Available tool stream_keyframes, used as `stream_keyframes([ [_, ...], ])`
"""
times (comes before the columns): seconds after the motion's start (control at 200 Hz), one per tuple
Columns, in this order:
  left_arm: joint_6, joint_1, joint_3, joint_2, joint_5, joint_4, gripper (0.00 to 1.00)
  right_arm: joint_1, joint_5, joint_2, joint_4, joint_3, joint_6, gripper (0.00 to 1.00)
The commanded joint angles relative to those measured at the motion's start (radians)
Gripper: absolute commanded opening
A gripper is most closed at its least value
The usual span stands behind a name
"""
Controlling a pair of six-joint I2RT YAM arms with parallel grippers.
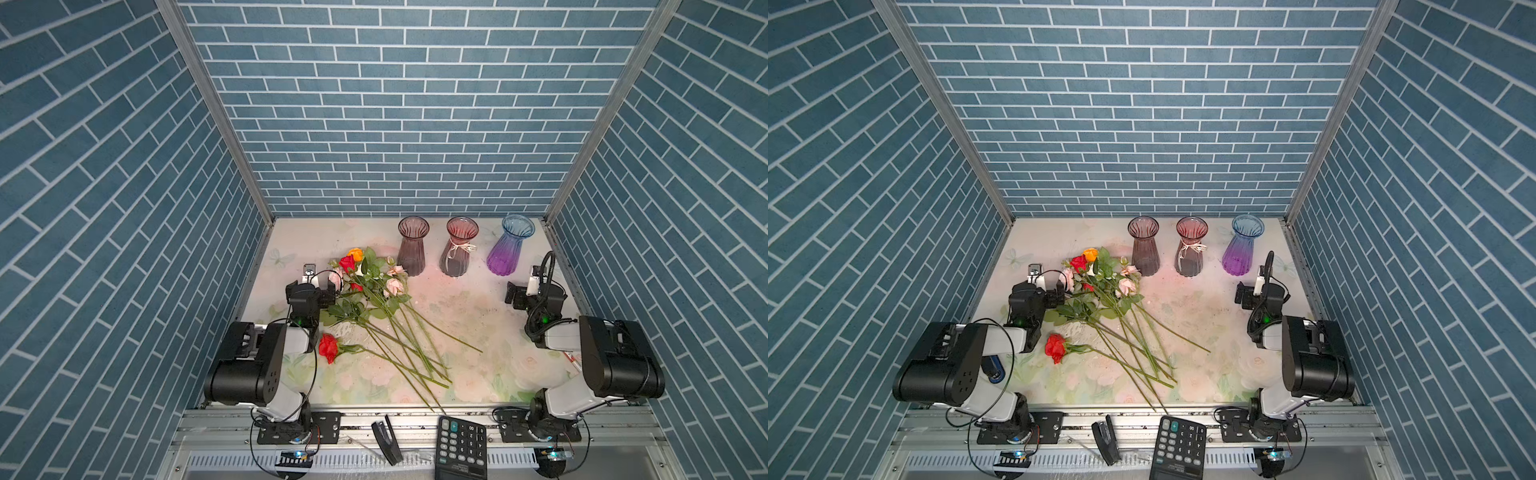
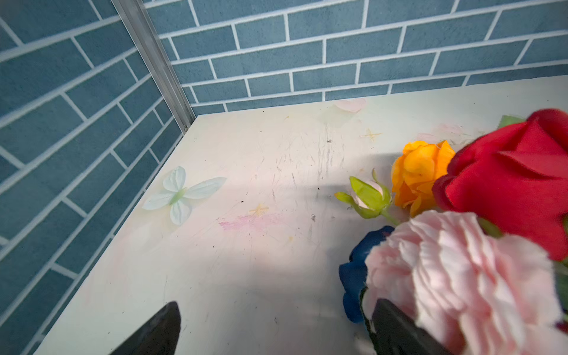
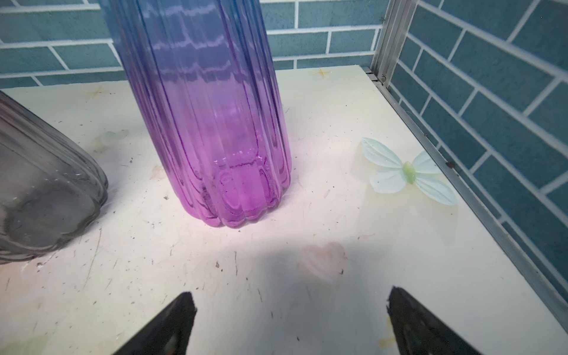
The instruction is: Arrange the flowers into the vase
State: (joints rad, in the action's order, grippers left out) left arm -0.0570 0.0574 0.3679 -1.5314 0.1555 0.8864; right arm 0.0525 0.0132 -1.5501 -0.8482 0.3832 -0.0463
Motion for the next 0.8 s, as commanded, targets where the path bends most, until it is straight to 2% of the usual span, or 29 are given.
stream_keyframes([
  [0.0, -0.006, -0.005, 0.015, 0.002, -0.013, -0.011, 1.0, -0.003, 0.016, 0.011, -0.02, 0.007, 0.011, 0.99],
  [0.795, -0.006, -0.005, 0.013, 0.002, -0.013, -0.009, 1.0, 0.004, 0.069, 0.011, -0.024, 0.004, 0.023, 0.99],
])
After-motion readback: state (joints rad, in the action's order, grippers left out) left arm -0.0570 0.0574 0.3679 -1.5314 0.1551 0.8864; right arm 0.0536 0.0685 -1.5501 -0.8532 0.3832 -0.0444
